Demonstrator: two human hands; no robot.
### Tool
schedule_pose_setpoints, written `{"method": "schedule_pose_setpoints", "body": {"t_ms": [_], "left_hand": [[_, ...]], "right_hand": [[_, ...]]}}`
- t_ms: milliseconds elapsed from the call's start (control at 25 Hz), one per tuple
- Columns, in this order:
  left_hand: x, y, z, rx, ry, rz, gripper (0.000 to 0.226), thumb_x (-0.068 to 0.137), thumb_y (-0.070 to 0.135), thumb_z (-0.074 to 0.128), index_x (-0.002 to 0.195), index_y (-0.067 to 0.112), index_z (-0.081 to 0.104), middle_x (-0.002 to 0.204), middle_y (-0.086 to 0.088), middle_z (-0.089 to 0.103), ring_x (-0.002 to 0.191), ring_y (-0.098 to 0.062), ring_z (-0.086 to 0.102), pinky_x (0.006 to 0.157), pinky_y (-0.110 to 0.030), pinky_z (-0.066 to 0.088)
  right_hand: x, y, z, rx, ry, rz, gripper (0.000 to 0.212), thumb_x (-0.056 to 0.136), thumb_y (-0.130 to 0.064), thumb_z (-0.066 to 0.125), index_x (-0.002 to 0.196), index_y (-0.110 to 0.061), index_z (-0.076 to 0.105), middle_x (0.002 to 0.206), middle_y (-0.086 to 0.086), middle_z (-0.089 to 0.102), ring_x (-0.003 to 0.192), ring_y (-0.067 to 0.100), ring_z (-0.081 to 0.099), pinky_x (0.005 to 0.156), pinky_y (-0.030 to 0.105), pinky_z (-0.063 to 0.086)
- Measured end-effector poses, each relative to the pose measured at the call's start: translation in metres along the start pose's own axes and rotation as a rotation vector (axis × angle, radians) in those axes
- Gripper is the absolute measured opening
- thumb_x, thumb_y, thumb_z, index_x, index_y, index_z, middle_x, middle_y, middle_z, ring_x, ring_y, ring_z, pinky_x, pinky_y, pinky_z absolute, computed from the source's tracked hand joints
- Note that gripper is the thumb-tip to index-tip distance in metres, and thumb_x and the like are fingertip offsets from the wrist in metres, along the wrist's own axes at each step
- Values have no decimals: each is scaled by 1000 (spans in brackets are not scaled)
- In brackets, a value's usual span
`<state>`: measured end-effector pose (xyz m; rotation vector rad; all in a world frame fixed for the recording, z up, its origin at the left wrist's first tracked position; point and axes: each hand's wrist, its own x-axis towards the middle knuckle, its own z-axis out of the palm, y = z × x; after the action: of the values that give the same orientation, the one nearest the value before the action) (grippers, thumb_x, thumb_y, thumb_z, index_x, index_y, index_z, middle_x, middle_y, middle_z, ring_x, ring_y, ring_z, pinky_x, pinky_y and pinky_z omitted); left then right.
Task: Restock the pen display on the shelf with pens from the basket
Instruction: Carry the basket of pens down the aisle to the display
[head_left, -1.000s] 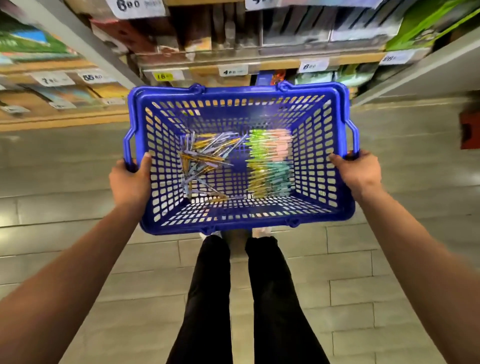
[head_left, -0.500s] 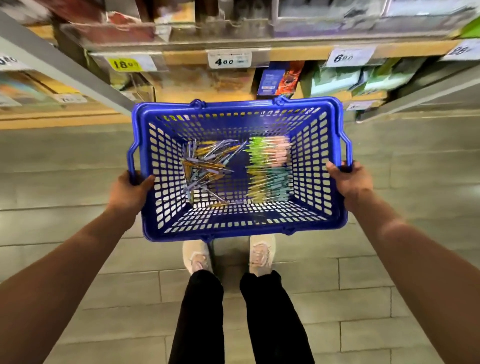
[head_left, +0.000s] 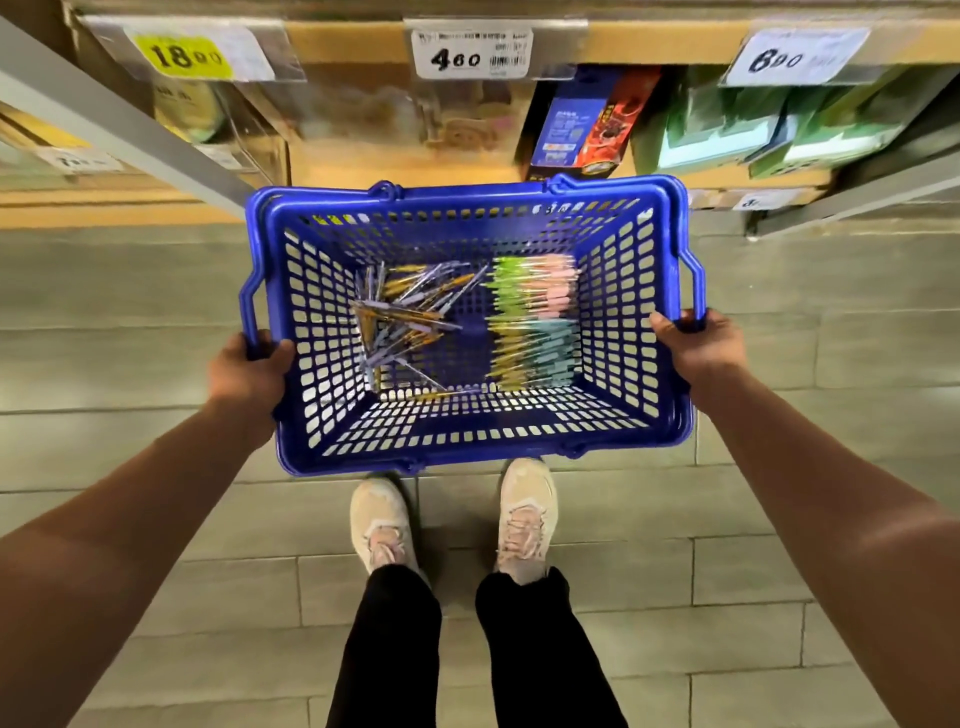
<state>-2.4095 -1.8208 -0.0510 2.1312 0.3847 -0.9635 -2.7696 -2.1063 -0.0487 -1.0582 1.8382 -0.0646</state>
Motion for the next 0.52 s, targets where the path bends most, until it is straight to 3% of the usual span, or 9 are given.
{"method": "schedule_pose_setpoints", "body": {"t_ms": [120, 200, 280, 400, 520], "left_hand": [[9, 0, 11, 2, 44, 18, 8, 98, 17, 65, 99, 22, 59, 103, -5, 69, 100, -30, 70, 94, -53, 57], [16, 2, 15, 12, 48, 33, 8, 98, 18, 64, 94, 24, 60, 96, -2, 69, 92, -26, 71, 92, -51, 58], [24, 5, 18, 3, 47, 28, 13, 99, 19, 64, 89, 27, 59, 94, 0, 69, 86, -21, 70, 89, -49, 59], [33, 12, 26, -28, 34, 37, 8, 100, 20, 63, 95, 24, 58, 96, 0, 68, 89, -22, 70, 87, -47, 59], [41, 15, 30, -31, 54, 24, 6, 100, 20, 64, 99, 23, 58, 96, 1, 67, 96, -26, 69, 89, -48, 59]], "right_hand": [[14, 3, 4, -188, -44, -11, 25, 97, -12, 63, 121, -6, 67, 113, 14, 71, 100, 29, 67, 99, 45, 54], [21, 5, 5, -270, -48, -18, 24, 98, -8, 57, 120, -6, 67, 108, 14, 70, 93, 28, 64, 93, 42, 55], [28, 3, 7, -254, -59, -11, 23, 99, -9, 56, 120, -6, 65, 107, 15, 69, 92, 29, 63, 90, 42, 55], [37, -2, 11, -192, -69, -7, 23, 100, -9, 55, 122, -5, 62, 113, 17, 68, 101, 33, 64, 99, 48, 52], [39, -8, 13, -138, -82, -26, 24, 102, -6, 53, 125, -5, 61, 112, 13, 68, 98, 25, 63, 93, 36, 52]]}}
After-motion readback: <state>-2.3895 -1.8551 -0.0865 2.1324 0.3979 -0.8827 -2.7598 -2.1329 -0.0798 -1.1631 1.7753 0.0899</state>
